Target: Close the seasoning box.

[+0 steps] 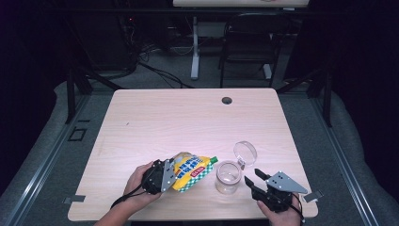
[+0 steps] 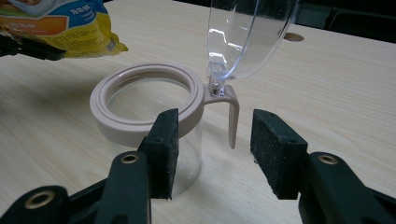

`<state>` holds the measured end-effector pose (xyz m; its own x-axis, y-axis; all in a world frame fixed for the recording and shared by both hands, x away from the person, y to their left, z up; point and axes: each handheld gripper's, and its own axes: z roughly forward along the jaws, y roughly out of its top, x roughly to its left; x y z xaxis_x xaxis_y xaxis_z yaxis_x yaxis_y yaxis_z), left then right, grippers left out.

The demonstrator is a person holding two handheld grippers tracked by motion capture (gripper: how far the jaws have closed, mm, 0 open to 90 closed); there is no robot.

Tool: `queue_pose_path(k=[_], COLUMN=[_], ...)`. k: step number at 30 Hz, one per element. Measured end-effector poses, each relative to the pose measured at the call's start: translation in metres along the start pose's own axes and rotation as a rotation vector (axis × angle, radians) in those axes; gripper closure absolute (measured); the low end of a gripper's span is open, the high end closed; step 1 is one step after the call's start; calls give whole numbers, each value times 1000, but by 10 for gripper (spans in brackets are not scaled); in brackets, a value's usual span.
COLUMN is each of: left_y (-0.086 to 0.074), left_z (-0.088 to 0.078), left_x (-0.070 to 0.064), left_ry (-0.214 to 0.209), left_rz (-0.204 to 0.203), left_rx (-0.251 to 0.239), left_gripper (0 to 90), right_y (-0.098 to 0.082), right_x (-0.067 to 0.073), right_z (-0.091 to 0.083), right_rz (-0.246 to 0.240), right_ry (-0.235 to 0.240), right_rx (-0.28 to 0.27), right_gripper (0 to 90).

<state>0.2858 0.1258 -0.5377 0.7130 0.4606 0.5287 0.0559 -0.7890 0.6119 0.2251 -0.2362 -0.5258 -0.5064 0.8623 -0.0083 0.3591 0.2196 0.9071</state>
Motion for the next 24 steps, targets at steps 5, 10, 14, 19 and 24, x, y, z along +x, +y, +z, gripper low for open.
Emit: queue_pose_path(k=[5,10,14,19,24], left_y=[2,4,7,10,12], left_z=[1,2,1,2,4], left_x=[-1,-1,-1,-3,-2], left_ry=[10,26,32,39,49], left_rz=[21,51,69,100,120], left_rx=[3,8,9,16,30], left_gripper=[594,594,594,594,594], right_y=[-1,-1,-1,-1,2], right_x=[-2,-1,-1,1,4], right_z=[0,-1,0,-1,-3], right_rz=[14,18,10,5,-20], right_ry=[5,7,3,-7,-9], right_rx=[7,-3,8,3,7], right_gripper=[536,555,578,590,591])
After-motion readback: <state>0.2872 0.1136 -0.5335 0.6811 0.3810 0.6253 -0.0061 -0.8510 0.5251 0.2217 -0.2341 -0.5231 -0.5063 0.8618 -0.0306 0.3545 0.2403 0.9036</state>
